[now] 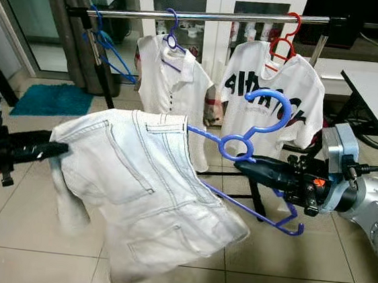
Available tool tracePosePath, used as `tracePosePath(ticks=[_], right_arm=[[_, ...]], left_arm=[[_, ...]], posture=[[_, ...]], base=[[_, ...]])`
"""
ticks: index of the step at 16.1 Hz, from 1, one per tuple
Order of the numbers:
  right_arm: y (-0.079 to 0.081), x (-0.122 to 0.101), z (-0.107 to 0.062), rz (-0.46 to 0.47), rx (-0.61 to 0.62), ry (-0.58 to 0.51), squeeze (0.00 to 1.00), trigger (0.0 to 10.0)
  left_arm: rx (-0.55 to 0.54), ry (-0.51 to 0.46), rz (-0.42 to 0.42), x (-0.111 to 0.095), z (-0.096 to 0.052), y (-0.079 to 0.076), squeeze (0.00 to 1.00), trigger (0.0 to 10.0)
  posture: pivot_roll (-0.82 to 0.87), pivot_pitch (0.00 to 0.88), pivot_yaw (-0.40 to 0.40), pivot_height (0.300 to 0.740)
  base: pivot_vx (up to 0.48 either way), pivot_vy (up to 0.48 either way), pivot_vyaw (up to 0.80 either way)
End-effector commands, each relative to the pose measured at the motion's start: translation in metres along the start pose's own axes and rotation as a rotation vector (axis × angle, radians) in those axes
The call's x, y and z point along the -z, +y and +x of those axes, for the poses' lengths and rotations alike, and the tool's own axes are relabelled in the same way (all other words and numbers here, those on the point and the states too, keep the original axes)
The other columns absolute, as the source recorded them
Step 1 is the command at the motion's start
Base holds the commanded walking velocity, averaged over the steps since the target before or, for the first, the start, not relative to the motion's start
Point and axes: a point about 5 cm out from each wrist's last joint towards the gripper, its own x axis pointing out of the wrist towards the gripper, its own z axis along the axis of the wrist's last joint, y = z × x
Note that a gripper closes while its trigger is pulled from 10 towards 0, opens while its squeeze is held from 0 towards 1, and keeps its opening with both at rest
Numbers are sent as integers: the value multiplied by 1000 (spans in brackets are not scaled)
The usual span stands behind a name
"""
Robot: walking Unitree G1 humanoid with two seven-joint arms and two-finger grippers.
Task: Hang hanger
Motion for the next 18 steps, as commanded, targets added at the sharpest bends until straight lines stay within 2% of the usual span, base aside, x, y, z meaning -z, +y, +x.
tracePosePath(ticks=[1,2,3,5,7,8,9,11,12,13,16,18], right_arm=[[-1,-14,-1,-51,-5,-58,0,10000],[-1,-14,-1,-50,-6,-58,0,10000],[-1,-14,0,-49,-7,-58,0,10000],[-1,-13,1,-47,-11,-56,0,10000],[-1,-12,2,-46,-13,-55,0,10000],[-1,-12,3,-47,-14,-54,0,10000],[-1,-12,5,-51,-19,-50,0,10000],[-1,-12,8,-59,-33,-42,0,10000],[0,-12,10,-66,-47,-31,0,10000],[0,-12,11,-72,-56,-24,0,10000],[3,-13,14,-80,-75,-18,0,10000],[5,-13,16,-79,-101,-13,0,10000]], left_arm=[[-54,45,22,0,-17,4,1000,10000],[-62,52,24,0,-20,5,1000,10000],[-97,52,32,-3,-29,9,1000,10000],[-171,-18,54,-22,-45,21,1000,10000],[-184,-107,90,-44,-43,29,1000,10000],[-133,-162,93,-58,-32,30,1000,10000],[-25,-194,83,-70,-13,28,1000,10000],[154,-201,114,-87,25,21,1000,10000],[255,-198,145,-97,49,18,1000,10000],[316,-196,159,-105,62,16,1000,10000],[410,-174,178,-115,80,13,1000,10000],[520,-158,172,-124,94,6,1000,10000]], posture=[[-58,0,81,740],[-58,0,81,740],[-55,0,80,740],[-49,0,83,740],[-45,0,81,740],[-45,0,83,740],[-47,0,88,740],[-50,0,95,740],[-57,0,110,740],[-59,0,114,740],[-64,0,127,740],[-68,0,133,740]], base=[[0,0,0],[0,0,0],[0,0,0],[0,0,0],[0,0,0],[0,0,0],[0,0,0],[0,0,0],[0,0,0],[0,0,0],[0,0,0],[0,0,0]])
